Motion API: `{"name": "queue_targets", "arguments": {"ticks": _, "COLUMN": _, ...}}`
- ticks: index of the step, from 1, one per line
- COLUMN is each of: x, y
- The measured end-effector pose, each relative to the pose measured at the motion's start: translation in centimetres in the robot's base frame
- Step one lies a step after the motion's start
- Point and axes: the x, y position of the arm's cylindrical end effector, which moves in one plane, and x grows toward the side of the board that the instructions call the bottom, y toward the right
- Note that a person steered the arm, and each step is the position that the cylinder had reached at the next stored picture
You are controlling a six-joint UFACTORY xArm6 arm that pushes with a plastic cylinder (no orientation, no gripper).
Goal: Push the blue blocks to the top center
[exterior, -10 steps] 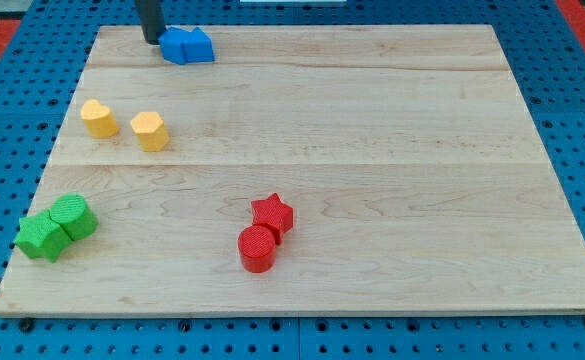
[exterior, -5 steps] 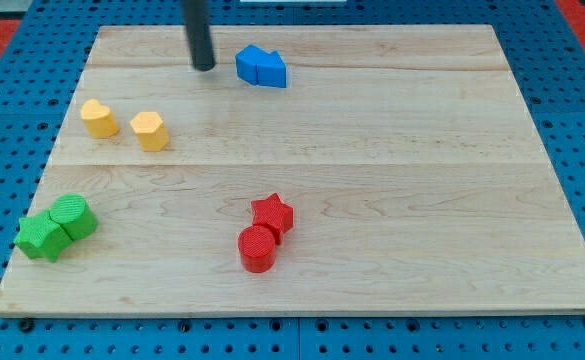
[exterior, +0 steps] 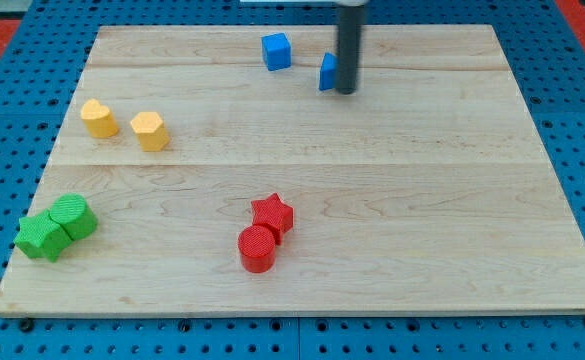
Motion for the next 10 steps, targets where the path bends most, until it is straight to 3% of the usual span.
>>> {"name": "queue_targets", "arguments": {"ticks": 3, "x": -2.1, "y": -7.6}}
{"name": "queue_targets", "arguments": {"ticks": 4, "x": 1.1, "y": -6.8}}
{"name": "queue_targets", "arguments": {"ticks": 6, "x": -0.9, "y": -13.1}}
{"name": "queue_targets", "arguments": {"ticks": 7, "x": 1.6, "y": -12.9}}
{"name": "queue_targets", "arguments": {"ticks": 8, "x": -0.2, "y": -19.1}}
{"name": "queue_targets", "arguments": {"ticks": 10, "x": -4.2, "y": -10.5}}
